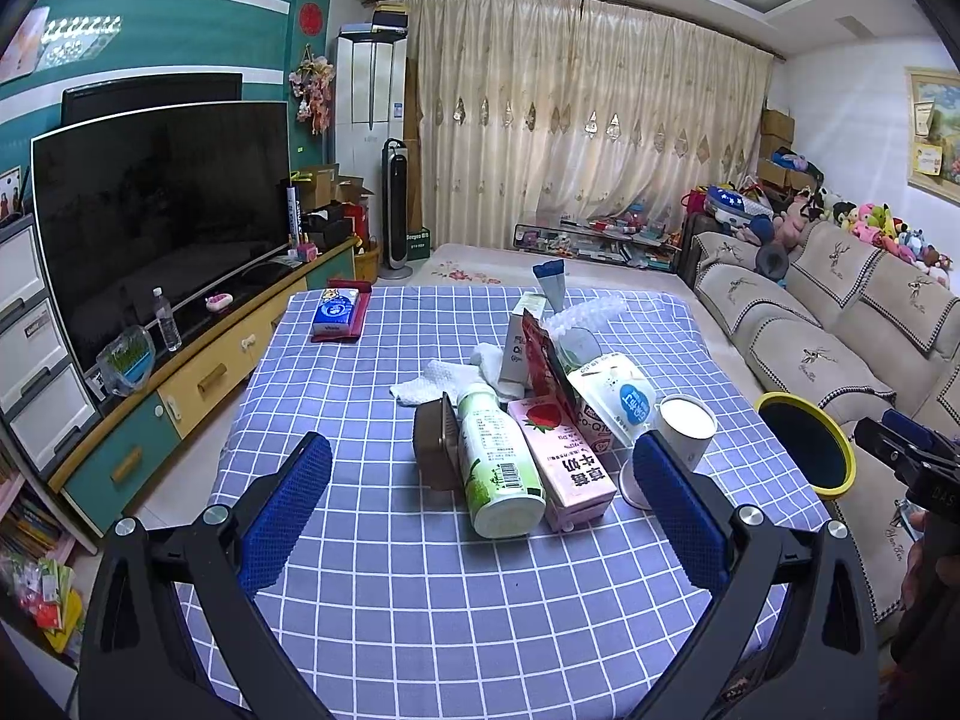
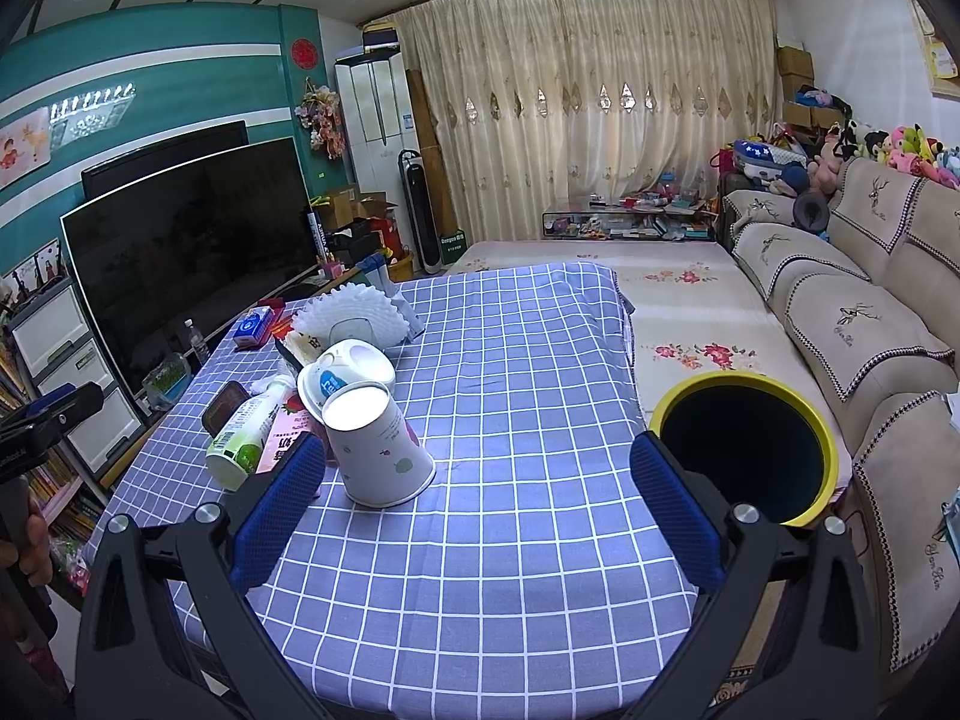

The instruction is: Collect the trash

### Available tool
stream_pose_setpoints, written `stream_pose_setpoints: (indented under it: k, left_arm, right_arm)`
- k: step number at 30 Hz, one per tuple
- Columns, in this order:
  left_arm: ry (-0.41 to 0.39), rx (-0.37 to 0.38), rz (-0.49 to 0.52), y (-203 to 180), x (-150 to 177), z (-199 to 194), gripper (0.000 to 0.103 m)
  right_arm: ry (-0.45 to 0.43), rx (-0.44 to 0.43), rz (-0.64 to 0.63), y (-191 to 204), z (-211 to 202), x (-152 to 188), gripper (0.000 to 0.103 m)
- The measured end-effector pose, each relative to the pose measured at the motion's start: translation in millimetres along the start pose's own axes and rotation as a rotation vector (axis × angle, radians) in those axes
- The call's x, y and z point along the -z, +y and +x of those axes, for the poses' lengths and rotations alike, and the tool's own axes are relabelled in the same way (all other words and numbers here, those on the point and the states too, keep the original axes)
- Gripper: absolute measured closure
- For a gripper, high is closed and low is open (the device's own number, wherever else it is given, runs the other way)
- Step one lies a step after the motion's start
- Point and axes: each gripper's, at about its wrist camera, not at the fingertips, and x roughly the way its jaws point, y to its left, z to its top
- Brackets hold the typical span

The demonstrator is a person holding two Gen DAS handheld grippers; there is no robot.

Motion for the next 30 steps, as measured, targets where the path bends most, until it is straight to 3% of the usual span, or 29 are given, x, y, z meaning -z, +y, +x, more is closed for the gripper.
stream_pose_setpoints:
  k: [24, 30]
  left_arm:
    - [0.023, 0.007, -0.004, 1, 1, 5, 0.004]
    - [0.036, 0.006, -0.013, 4, 1, 9, 0.004]
  right_arm:
    - [0.017, -0.001, 0.006, -2, 6, 1, 0.006]
    - [0.069, -0.057, -0.025, 14, 27, 5, 0.006]
